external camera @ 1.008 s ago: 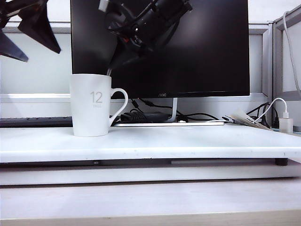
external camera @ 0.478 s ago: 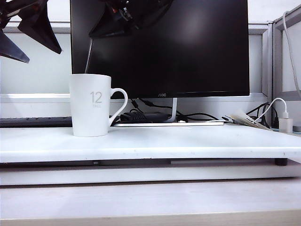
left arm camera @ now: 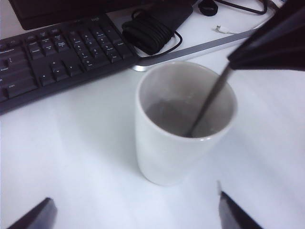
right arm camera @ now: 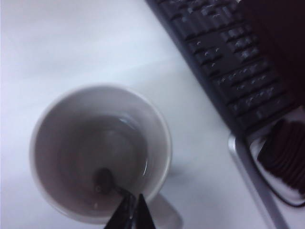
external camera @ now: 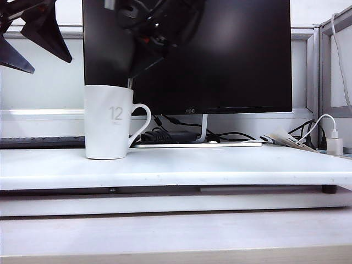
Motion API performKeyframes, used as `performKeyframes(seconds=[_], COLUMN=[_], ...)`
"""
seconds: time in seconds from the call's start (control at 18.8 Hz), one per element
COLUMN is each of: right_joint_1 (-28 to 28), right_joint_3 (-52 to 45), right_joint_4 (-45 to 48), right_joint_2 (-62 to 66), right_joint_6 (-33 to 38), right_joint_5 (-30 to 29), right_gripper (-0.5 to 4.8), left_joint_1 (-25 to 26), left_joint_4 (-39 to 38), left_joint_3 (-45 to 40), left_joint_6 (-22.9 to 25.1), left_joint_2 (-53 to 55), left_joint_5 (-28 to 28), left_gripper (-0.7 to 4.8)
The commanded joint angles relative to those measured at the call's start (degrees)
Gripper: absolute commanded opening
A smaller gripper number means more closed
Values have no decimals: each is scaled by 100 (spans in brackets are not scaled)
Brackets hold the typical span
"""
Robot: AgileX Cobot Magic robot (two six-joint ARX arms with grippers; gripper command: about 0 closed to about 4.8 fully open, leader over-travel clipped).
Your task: Pick up a spoon and stir the liquid in the cup.
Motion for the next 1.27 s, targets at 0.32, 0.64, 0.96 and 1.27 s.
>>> performKeyframes(seconds=[0.32, 0.64, 0.96, 1.27], right_joint_1=[214, 249, 251, 323], right_joint_3=[581, 581, 581, 581], right_joint_4=[365, -433, 146, 221], right_joint_2=[-17, -17, -17, -17], right_joint_6=[-76, -422, -514, -503], right_joint_5=[-643, -527, 363, -595], right_gripper=[-6, -6, -6, -6], left_joint_1=[9, 9, 7, 7], left_joint_4=[76, 72, 72, 72], left_joint_3=[11, 11, 11, 11], left_joint_6=[-20, -20, -22, -20], left_joint_2=[-26, -26, -26, -26], left_joint_5=[28, 28, 31, 31], left_gripper=[479, 479, 479, 479])
